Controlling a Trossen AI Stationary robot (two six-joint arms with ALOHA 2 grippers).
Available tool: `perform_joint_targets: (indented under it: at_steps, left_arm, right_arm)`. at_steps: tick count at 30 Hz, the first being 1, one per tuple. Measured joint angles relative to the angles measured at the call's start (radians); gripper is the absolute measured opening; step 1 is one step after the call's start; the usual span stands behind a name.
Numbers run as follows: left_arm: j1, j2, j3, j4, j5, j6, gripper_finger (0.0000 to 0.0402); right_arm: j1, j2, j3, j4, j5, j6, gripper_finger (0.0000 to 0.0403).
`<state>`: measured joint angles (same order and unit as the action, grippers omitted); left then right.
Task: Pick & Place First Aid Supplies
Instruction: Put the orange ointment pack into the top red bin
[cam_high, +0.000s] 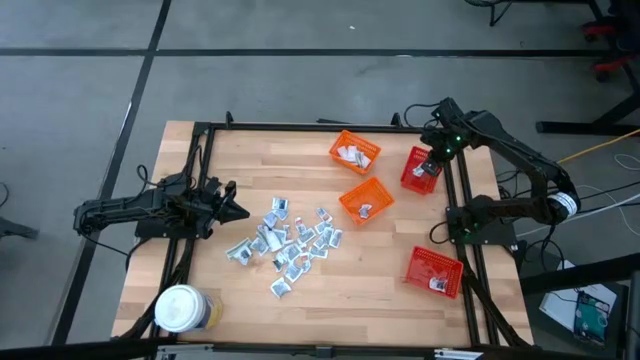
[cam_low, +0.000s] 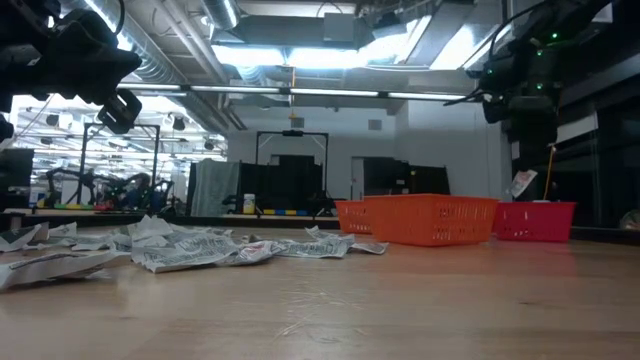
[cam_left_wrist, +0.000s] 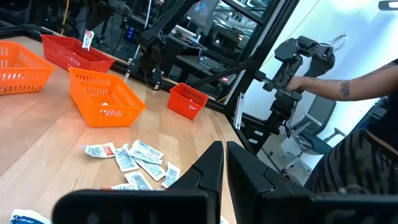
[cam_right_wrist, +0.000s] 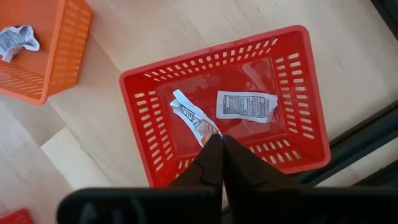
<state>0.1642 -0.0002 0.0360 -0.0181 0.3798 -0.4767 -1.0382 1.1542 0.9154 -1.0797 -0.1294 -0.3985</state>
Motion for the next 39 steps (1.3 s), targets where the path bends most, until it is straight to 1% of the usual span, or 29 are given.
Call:
perform_joint_targets:
  at_steps: [9,12,15,22,26,32,35,39]
  left_arm:
    - [0.000,0.000,0.000,0.000,0.000,0.000,0.0016]
    - [0.000,0.000,0.000,0.000,0.000,0.000,0.0015]
    - [0.000,0.000,0.000,0.000,0.000,0.000,0.0015]
    - [0.000,0.000,0.000,0.000,0.000,0.000,0.0015]
    - [0.000,0.000,0.000,0.000,0.000,0.000,0.0015]
    - [0.000,0.000,0.000,0.000,0.000,0.000,0.0016]
    - [0.000,0.000,0.000,0.000,0.000,0.000,0.0015]
    - [0.000,0.000,0.000,0.000,0.000,0.000,0.0015]
  right_arm:
    - [0.000,0.000,0.000,0.006,-0.002,-0.002,0.0015]
    - [0.000,0.000,0.000,0.007,-0.002,0.002,0.0025]
    - [0.000,0.000,0.000,0.013,-0.003,0.009,0.0052]
    - [0.001,0.000,0.000,0.013,-0.004,0.031,0.0139]
    - [0.002,0.001,0.000,0.019,-0.005,0.105,0.0166]
    - [0.042,0.001,0.000,0.038,-0.007,0.190,0.0172]
    - [0.088,0.001,0.000,0.051,-0.030,0.219,0.0168]
    - [0.173,0.001,0.000,0.084,-0.031,0.277,0.0166]
